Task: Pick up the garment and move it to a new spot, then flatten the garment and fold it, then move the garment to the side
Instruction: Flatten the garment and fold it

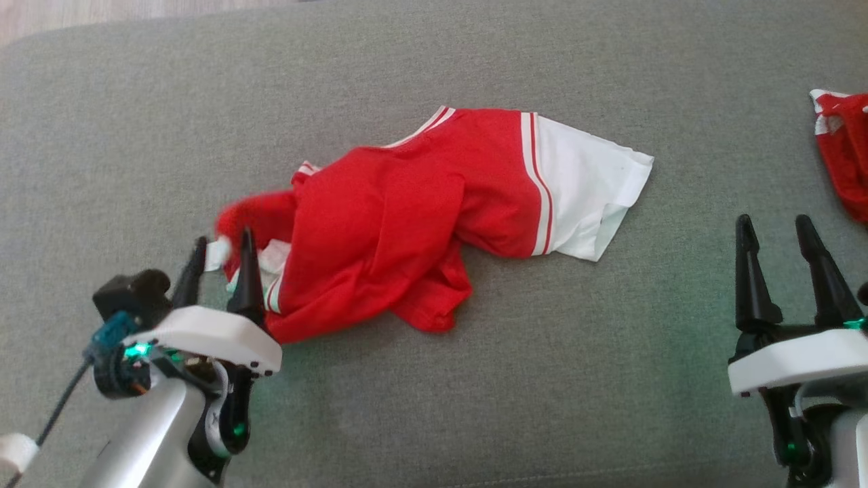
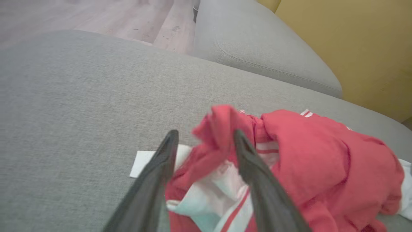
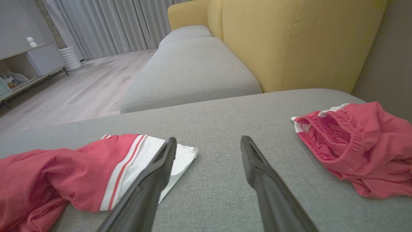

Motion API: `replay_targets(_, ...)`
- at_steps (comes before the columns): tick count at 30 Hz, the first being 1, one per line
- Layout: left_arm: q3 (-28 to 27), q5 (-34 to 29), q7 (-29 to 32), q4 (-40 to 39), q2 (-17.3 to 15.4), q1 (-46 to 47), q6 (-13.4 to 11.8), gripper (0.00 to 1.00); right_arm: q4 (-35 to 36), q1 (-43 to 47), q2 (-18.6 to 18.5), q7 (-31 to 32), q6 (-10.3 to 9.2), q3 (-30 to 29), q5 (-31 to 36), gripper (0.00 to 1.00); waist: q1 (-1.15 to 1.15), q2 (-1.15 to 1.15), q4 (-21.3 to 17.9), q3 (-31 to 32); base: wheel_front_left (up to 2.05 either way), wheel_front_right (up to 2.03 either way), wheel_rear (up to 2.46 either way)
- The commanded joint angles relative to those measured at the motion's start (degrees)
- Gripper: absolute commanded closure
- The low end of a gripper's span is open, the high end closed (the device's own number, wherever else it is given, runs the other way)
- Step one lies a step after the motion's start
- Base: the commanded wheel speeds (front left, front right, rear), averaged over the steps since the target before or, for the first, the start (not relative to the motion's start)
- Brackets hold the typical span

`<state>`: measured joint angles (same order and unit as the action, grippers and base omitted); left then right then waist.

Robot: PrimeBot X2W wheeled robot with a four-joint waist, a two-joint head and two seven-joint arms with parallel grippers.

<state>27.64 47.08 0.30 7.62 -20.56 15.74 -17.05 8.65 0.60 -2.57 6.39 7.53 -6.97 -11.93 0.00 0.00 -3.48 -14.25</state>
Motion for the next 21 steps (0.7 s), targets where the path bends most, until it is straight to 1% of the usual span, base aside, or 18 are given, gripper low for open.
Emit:
replay_targets(1,-2.75,-1.67,-2.55,-0.27,-1.03,1.78,0.10,0.00,2.70,-1.53,-0.31,0.04,-0.04,1.54,0.48,0.00,0.00,0.00,0.02,0.14,0.00,0.00,0.00)
replay_targets(6,-2.82,-8.82,-10.79,1.47,-2.68,2.22,-3.08,0.00,3.71,-1.76,-0.31,0.29,-0.04,2.48,1.36,0.00,0.00,0.00,0.39,0.88,0.00,0.00,0.00)
replay_targets(9,-2.58,-13.17,-13.25,0.47,-4.54,1.92,-4.82,0.00,4.26,-1.86,-0.31,0.63,-0.04,3.05,1.97,0.00,0.00,0.00,0.75,1.55,0.00,0.00,0.00)
replay_targets(11,-2.24,-15.79,-14.04,-1.48,-5.81,1.24,-5.68,0.00,4.68,-1.83,-0.31,0.93,-0.04,3.49,2.42,0.00,0.00,0.00,0.98,1.92,0.00,0.00,0.00)
replay_targets(14,-1.49,-17.78,-14.33,-4.46,-7.42,-0.56,-6.11,0.00,5.22,-1.49,-0.31,1.50,-0.04,4.00,2.82,0.00,0.00,0.00,1.42,2.44,0.00,0.00,0.00)
replay_targets(21,-0.91,-18.22,-13.18,-8.53,-9.09,-3.23,-6.89,0.00,5.95,-0.96,-0.31,2.32,-0.04,4.24,3.11,0.00,0.00,0.00,2.18,2.58,0.00,0.00,0.00)
